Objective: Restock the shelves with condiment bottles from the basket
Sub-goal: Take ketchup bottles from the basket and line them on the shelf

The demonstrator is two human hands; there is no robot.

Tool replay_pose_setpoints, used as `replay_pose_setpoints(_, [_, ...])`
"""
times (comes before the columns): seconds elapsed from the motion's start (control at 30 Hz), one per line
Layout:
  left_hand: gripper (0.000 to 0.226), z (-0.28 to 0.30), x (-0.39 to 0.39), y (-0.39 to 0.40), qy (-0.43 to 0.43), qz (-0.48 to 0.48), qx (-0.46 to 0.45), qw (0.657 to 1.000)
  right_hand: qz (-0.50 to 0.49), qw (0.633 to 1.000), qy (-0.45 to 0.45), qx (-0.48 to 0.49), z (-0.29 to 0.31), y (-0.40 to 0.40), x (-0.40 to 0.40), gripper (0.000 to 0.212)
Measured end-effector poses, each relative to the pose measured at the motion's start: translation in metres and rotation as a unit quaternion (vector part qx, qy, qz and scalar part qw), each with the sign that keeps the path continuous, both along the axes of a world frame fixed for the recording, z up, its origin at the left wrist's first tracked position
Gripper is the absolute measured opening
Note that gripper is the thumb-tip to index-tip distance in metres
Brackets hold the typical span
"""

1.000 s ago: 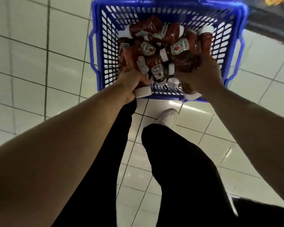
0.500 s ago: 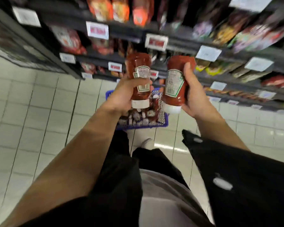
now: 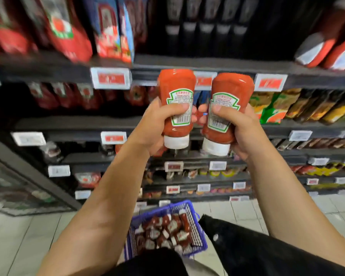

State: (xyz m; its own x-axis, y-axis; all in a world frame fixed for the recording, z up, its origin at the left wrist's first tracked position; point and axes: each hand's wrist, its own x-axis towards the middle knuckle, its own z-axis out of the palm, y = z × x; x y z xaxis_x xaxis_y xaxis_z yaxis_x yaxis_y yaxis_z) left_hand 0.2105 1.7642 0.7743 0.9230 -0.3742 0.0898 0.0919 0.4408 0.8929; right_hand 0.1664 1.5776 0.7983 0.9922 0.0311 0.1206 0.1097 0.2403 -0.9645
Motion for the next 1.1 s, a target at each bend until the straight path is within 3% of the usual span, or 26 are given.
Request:
replay_pose_setpoints(0.17, [0.019,0.04,0.035,0.003,-0.059,-0.028,0.015,0.998,-0.065,0.997,-0.035,-0.007,0.042,-0.005,0.014,0.016])
replay_pose_setpoints(0.37, [0.033,0.076,0.072,-0.007,-0.101,-0.014,0.048,0.994,-0.09,0.993,-0.068,-0.034,0.071,-0.027,0.052,0.02])
replay_pose_setpoints(0.43, [0.035,0.085,0.086,-0.012,-0.11,-0.002,0.052,0.993,-0.088,0.992,-0.076,-0.042,0.077,-0.039,0.07,0.028])
replay_pose_setpoints(0.57, [0.04,0.099,0.116,-0.027,-0.126,0.03,0.068,0.989,-0.102,0.989,-0.084,-0.073,0.086,-0.063,0.106,0.065])
replay_pose_setpoints(0.7, [0.039,0.102,0.146,-0.04,-0.134,0.072,0.103,0.983,-0.131,0.982,-0.092,-0.104,0.085,-0.089,0.147,0.062])
replay_pose_setpoints(0.83, [0.037,0.094,0.171,-0.048,-0.112,0.11,0.123,0.98,-0.165,0.972,-0.074,-0.148,0.073,-0.106,0.184,0.059])
replay_pose_setpoints(0.97, [0.037,0.088,0.193,-0.047,-0.058,0.13,0.112,0.983,-0.209,0.972,-0.057,-0.092,0.064,-0.107,0.211,0.048])
replay_pose_setpoints(1.1, [0.043,0.081,0.208,-0.045,-0.061,0.175,0.145,0.972,-0.232,0.96,-0.069,-0.142,0.054,-0.1,0.233,0.06])
